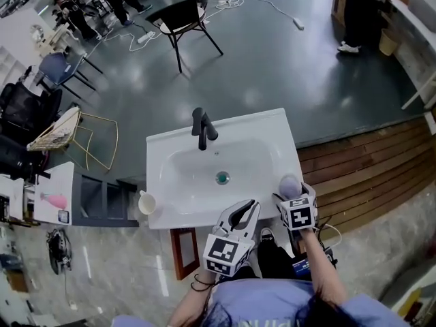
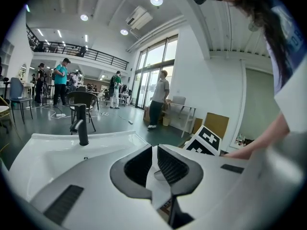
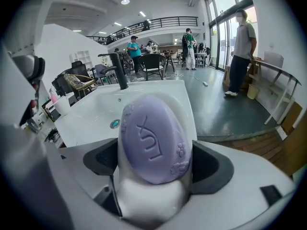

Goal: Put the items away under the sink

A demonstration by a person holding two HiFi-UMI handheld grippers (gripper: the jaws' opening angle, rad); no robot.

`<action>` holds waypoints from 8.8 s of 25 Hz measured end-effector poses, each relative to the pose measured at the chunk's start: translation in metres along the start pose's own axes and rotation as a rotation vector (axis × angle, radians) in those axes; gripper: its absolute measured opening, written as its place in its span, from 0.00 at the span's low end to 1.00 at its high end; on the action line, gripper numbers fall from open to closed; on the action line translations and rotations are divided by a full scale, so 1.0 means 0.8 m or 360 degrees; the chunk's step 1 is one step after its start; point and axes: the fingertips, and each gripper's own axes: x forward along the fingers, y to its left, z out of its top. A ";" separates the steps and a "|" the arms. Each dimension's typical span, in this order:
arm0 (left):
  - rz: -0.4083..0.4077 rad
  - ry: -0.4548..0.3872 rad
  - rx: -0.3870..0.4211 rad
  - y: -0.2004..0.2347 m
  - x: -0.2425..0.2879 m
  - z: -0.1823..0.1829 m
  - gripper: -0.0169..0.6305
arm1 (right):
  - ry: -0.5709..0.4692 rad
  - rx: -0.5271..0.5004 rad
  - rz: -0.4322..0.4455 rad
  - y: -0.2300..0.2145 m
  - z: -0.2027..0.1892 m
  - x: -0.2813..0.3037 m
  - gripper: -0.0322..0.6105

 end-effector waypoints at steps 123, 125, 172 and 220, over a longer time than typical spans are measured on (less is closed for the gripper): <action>0.0571 -0.0122 -0.0380 0.072 -0.128 -0.512 0.08 | -0.0038 -0.0862 0.0812 0.367 -0.275 0.094 0.73; 0.0599 -0.0133 -0.0384 0.088 -0.123 -0.523 0.08 | -0.0039 -0.0891 0.0808 0.372 -0.276 0.116 0.73; 0.0535 0.0053 -0.0358 0.143 -0.024 -0.667 0.09 | -0.0053 -0.1121 0.0715 0.342 -0.249 0.404 0.73; 0.0943 -0.0083 -0.0614 -0.029 -0.257 -0.416 0.09 | -0.0254 -0.0539 0.0951 0.334 -0.225 -0.100 0.72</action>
